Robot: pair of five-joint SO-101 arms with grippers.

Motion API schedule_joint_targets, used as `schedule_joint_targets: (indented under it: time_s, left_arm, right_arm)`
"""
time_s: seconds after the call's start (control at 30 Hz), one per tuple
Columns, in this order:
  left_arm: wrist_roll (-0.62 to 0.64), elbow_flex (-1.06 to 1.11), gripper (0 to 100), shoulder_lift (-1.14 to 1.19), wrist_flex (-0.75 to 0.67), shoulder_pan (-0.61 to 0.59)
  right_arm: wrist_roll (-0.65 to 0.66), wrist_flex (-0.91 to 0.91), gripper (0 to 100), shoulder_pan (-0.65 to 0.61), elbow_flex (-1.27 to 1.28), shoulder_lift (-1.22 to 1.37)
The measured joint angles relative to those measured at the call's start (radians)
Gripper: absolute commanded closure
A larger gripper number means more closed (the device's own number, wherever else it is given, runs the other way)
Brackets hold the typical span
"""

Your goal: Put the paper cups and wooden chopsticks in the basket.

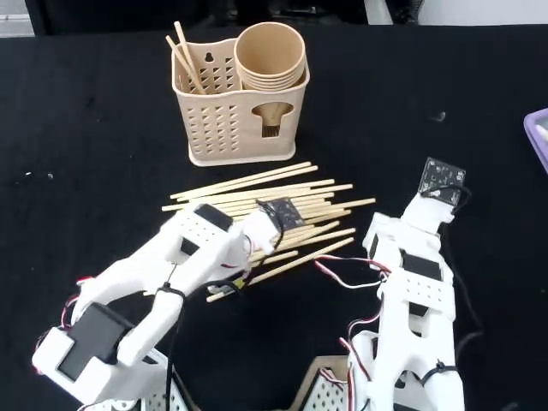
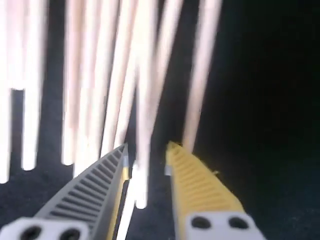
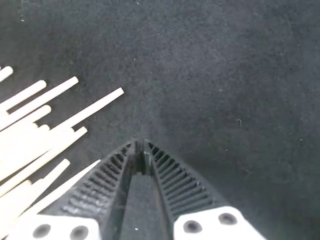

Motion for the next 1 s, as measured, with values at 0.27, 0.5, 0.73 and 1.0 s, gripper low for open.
schedule_joint_targets:
  time_s: [0.27, 0.5, 0.73, 1.0]
  left_arm:
    - [0.011, 0.018, 86, -0.009, -0.035, 0.003]
    - [0.014, 0.018, 96, -0.009, -0.035, 0.003]
    - [0.017, 0.020, 97, -0.008, -0.026, 0.015]
    - [0.023, -0.078, 97, -0.008, 0.170, -0.002]
  right_arm:
    - [0.000, 0.000, 98.4, 0.000, 0.000, 0.000]
    - [0.000, 0.000, 98.4, 0.000, 0.000, 0.000]
    - [0.000, 0.000, 98.4, 0.000, 0.000, 0.000]
    - [0.000, 0.000, 98.4, 0.000, 0.000, 0.000]
